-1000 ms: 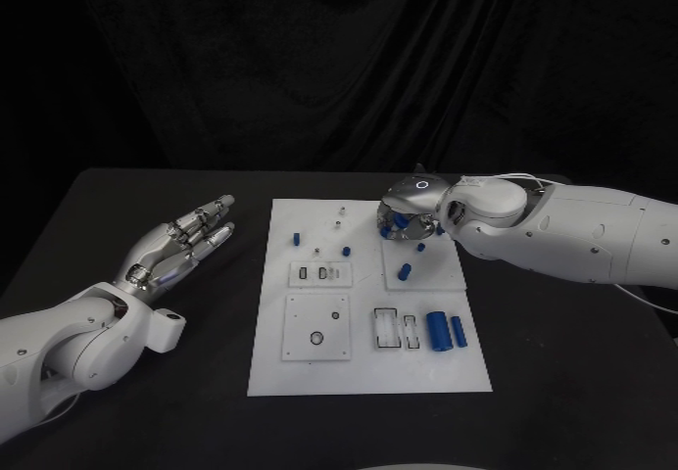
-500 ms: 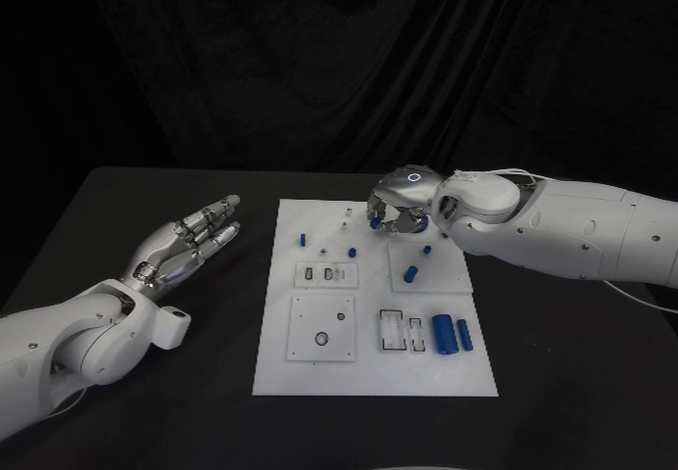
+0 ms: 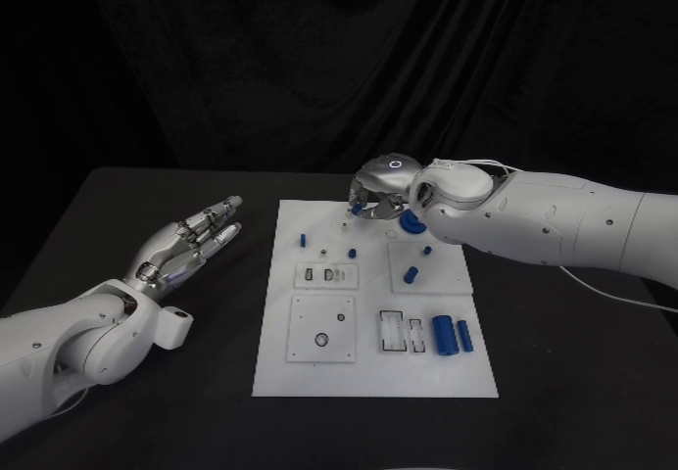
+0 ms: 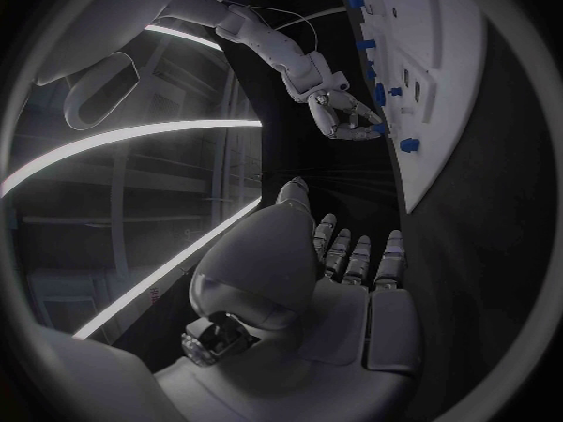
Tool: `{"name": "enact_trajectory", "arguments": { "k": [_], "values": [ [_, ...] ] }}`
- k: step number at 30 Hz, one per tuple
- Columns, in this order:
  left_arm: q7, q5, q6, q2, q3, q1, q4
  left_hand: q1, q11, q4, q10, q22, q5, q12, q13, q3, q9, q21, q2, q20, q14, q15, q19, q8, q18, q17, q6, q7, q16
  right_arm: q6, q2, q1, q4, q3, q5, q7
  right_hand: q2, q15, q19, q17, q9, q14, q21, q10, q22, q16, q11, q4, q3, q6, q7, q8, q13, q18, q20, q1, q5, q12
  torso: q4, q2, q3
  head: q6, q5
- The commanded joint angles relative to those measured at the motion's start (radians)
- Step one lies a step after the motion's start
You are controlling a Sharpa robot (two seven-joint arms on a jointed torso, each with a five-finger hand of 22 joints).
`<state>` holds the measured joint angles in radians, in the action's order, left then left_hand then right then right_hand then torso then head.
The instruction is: Assemble the parts on the task board
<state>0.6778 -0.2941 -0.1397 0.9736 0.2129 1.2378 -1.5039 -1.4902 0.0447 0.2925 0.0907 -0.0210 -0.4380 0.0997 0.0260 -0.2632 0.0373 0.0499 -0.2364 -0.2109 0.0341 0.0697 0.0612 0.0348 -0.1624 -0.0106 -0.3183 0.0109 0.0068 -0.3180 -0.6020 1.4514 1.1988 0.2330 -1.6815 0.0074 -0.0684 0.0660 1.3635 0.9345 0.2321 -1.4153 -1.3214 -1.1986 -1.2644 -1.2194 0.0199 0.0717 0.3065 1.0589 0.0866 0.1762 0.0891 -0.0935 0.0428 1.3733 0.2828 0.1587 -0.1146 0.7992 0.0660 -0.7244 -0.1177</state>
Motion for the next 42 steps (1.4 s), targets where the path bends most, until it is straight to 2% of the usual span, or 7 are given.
{"name": "enact_trajectory", "arguments": {
  "k": [1, 12, 19, 25, 42],
  "values": [
    [0.182, -0.003, 0.013, -0.005, -0.001, 0.002, 0.001, 0.008, 0.005, 0.001, -0.001, 0.001, 0.002, 0.006, 0.000, -0.006, 0.000, -0.005, 0.000, -0.001, -0.007, 0.001, -0.008, 0.003, -0.019, 0.002, -0.006, -0.001, 0.001, -0.028, 0.008, 0.002, -0.018, -0.001, 0.033, -0.029, 0.001, -0.003, 0.000, -0.005, 0.147, -0.002, 0.001, 0.003, 0.004, 0.000, 0.009, 0.001, 0.010, 0.005, -0.018, 0.045, -0.002, 0.013, 0.003, -0.006, 0.001, -0.011, -0.0020, 0.001, 0.0005, -0.001, -0.003],
    [0.183, -0.003, 0.016, -0.010, -0.001, 0.002, 0.007, 0.007, 0.005, 0.000, -0.003, 0.002, -0.010, 0.006, 0.000, -0.005, 0.000, -0.007, -0.002, 0.001, -0.009, -0.001, -0.010, 0.003, -0.019, 0.002, -0.005, -0.001, 0.001, -0.008, 0.035, 0.002, -0.060, -0.002, 0.036, -0.030, 0.001, -0.008, -0.005, -0.011, 0.151, 0.004, 0.005, 0.013, 0.004, 0.006, 0.015, 0.002, 0.016, -0.009, -0.013, 0.033, -0.005, 0.012, 0.008, -0.008, 0.001, -0.031, -0.0014, 0.004, 0.0022, 0.002, -0.007],
    [0.183, -0.003, 0.017, -0.010, -0.001, 0.002, 0.008, 0.007, 0.005, 0.000, -0.003, 0.002, -0.012, 0.006, 0.000, -0.005, 0.000, -0.006, -0.002, 0.002, -0.009, -0.001, -0.010, 0.003, -0.019, 0.002, -0.004, -0.001, 0.001, 0.002, 0.040, 0.001, -0.064, -0.002, 0.036, -0.023, -0.002, -0.010, -0.007, -0.015, 0.152, 0.007, 0.007, 0.022, 0.003, 0.009, 0.017, 0.004, 0.020, -0.021, -0.011, 0.022, -0.007, 0.011, 0.011, -0.012, 0.001, -0.046, -0.0014, 0.004, 0.0036, 0.003, -0.007],
    [0.183, -0.003, 0.017, -0.010, -0.001, 0.002, 0.009, 0.007, 0.005, 0.000, -0.003, 0.002, -0.012, 0.006, 0.000, -0.005, 0.000, -0.006, -0.002, 0.002, -0.009, -0.001, -0.010, 0.003, -0.019, 0.002, -0.004, -0.001, 0.001, 0.002, 0.041, 0.001, -0.065, -0.002, 0.036, -0.019, -0.004, -0.012, -0.009, -0.018, 0.153, 0.010, 0.010, 0.029, 0.004, 0.012, 0.019, 0.006, 0.023, -0.031, -0.008, 0.013, -0.008, 0.011, 0.014, -0.015, 0.001, -0.059, -0.0025, 0.004, 0.0022, 0.003, -0.009],
    [0.181, -0.003, 0.020, -0.012, -0.001, 0.002, 0.012, 0.006, 0.005, 0.000, -0.003, 0.001, -0.014, 0.006, 0.000, -0.005, 0.000, -0.006, -0.001, 0.001, -0.009, 0.000, -0.010, 0.003, -0.019, 0.002, -0.004, -0.002, 0.001, 0.038, 0.054, -0.003, -0.072, -0.002, 0.036, -0.014, -0.007, -0.014, -0.009, -0.022, 0.153, 0.014, 0.009, 0.036, -0.001, 0.016, 0.021, 0.010, 0.027, -0.044, -0.006, 0.001, -0.008, 0.011, 0.016, -0.020, 0.001, -0.073, -0.0009, 0.003, 0.0029, -0.005, -0.011]
  ]
}}
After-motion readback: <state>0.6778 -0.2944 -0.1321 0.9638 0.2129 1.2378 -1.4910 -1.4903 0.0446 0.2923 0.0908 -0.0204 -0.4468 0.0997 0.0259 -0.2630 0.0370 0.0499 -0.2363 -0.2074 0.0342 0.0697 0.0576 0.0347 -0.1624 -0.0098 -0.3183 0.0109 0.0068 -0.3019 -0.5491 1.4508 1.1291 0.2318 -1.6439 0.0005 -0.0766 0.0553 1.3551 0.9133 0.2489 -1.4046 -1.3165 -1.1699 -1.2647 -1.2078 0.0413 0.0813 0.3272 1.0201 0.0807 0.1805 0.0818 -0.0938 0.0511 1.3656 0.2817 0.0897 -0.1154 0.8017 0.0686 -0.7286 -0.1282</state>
